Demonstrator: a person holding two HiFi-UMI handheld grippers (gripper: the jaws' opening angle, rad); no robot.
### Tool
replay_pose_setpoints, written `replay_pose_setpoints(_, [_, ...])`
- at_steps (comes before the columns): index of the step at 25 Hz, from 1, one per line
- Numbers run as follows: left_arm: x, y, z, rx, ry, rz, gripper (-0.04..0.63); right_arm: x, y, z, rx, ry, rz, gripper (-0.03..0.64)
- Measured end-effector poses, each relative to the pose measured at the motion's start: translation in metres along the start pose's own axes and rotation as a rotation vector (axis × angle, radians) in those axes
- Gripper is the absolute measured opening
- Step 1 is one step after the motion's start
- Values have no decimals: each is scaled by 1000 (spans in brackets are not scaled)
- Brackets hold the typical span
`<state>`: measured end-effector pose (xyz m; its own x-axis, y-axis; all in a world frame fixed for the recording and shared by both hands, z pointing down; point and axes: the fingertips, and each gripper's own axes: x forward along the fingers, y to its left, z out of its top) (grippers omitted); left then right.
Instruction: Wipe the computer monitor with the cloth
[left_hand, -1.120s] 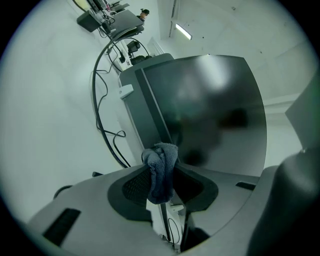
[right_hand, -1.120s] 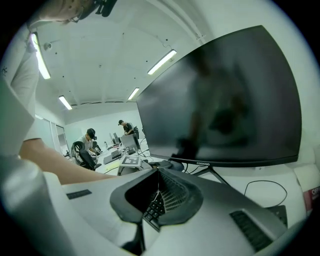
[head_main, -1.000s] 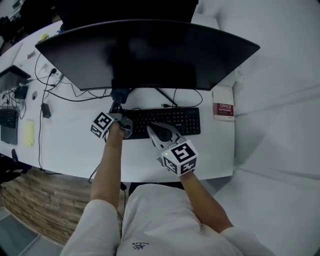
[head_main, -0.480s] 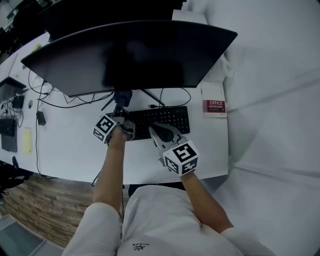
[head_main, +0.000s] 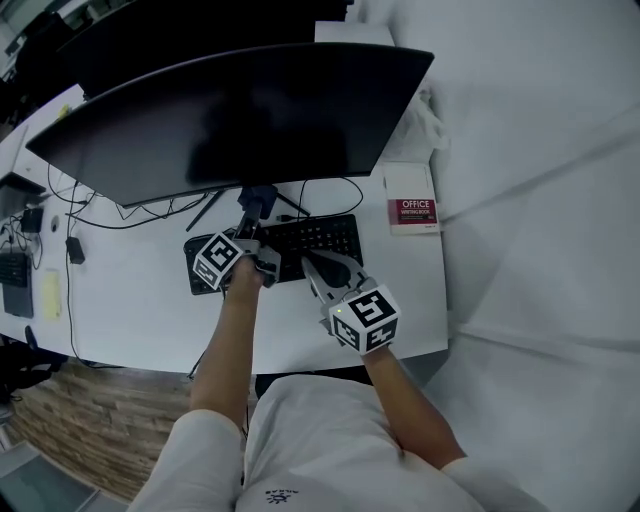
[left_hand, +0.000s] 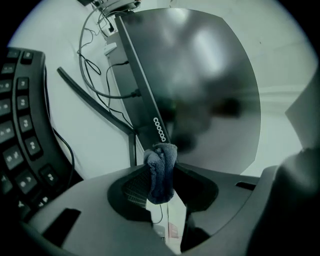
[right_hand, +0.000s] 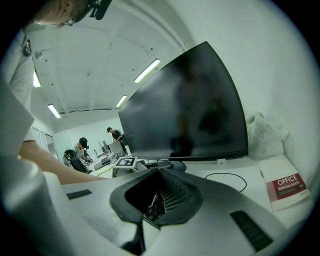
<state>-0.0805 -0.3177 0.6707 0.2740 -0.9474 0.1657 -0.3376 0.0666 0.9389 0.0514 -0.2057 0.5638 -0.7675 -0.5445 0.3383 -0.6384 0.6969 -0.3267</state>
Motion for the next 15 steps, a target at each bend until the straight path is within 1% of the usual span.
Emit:
replay_pose_setpoints(7, [25, -17, -34, -1, 61, -15, 132, -21, -26, -4, 38, -13, -50, 20])
replay_pose_setpoints(15, [51, -37, -76, 40, 151, -36, 132, -44, -56, -8, 80, -36, -112, 20])
